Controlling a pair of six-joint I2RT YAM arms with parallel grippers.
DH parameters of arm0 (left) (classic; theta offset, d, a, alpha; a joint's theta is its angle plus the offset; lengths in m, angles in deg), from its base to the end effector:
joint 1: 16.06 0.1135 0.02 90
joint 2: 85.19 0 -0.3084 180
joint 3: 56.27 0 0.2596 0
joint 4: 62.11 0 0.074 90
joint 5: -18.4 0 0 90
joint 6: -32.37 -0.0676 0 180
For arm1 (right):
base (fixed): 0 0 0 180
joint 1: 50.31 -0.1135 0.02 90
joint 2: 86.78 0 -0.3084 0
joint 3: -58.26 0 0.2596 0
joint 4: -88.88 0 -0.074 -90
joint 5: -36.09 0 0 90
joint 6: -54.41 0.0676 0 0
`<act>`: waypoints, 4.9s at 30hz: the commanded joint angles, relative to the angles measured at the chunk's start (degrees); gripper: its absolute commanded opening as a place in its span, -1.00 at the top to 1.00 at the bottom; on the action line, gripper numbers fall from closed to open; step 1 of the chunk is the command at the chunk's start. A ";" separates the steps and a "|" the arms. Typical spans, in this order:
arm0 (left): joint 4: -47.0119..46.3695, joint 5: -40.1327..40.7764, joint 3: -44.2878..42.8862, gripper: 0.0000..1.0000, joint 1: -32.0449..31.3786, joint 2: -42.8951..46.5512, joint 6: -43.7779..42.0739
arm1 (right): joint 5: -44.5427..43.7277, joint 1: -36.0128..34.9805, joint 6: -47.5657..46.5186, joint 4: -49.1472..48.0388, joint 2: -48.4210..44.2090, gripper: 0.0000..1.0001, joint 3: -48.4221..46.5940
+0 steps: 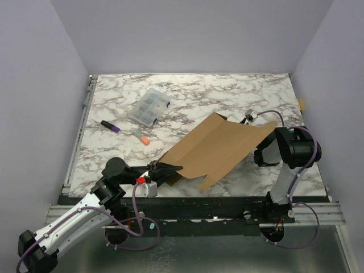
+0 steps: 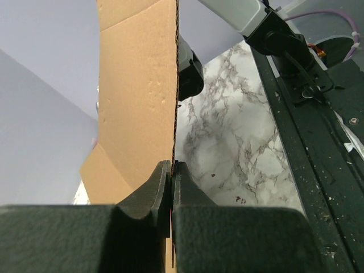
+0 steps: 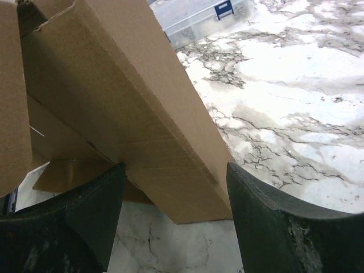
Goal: Fold the paper box
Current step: Fold the paper box at the center of the board.
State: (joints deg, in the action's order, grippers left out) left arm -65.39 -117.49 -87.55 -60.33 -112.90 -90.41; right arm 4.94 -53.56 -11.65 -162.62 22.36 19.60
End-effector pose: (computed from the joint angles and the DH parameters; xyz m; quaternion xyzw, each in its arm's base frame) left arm 0.0565 -0.1229 0.2875 0.6088 0.2964 -0.3264 0.6595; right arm 0.3130 0.0757 0.1621 -0.2352 0.6634 0.4807 0.5230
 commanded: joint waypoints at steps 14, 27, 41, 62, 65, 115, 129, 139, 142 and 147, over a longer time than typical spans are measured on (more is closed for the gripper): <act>3.82 -3.83 0.82 1.00 -0.38 -0.43 3.03 | 5.62 2.30 6.88 -17.27 7.25 -0.44 -3.33; 2.67 5.68 1.11 1.00 -0.38 -1.33 2.76 | 6.44 1.79 8.01 -17.18 6.76 -0.39 -4.51; 2.62 8.08 0.97 1.00 -0.44 -3.44 2.89 | 6.94 5.00 11.29 -17.27 8.75 -0.28 -8.47; 2.58 7.49 0.78 1.00 -0.41 -4.48 3.48 | 12.94 6.15 10.56 -11.33 16.57 -0.80 -25.08; 2.07 7.48 0.69 1.00 -0.38 -5.17 4.55 | 13.32 5.48 12.30 -13.21 18.23 -0.79 -25.95; -7.93 16.06 -1.29 1.00 0.62 -3.98 20.30 | 18.62 0.97 15.32 -17.27 22.19 -0.99 -37.94; -6.83 16.91 -2.60 1.00 1.41 -3.78 22.04 | 26.52 -2.77 20.79 -17.27 28.50 -0.99 -49.01; -9.41 17.54 -2.33 1.00 1.84 -5.56 23.82 | 28.61 -4.00 21.55 -17.27 28.98 -0.96 -49.25; -11.27 17.51 -2.22 1.00 1.97 -6.55 24.89 | 25.58 -4.60 22.35 -17.27 28.88 -0.88 -49.55; -13.33 18.20 -2.81 1.00 2.01 -7.68 27.28 | 21.56 -5.26 23.79 -17.27 29.03 -0.55 -49.54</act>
State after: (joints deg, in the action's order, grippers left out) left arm -77.28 -101.01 -89.14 -58.76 -119.61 -67.00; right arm 29.88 -57.82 11.11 -163.91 50.47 -29.18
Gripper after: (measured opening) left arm 0.027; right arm 0.822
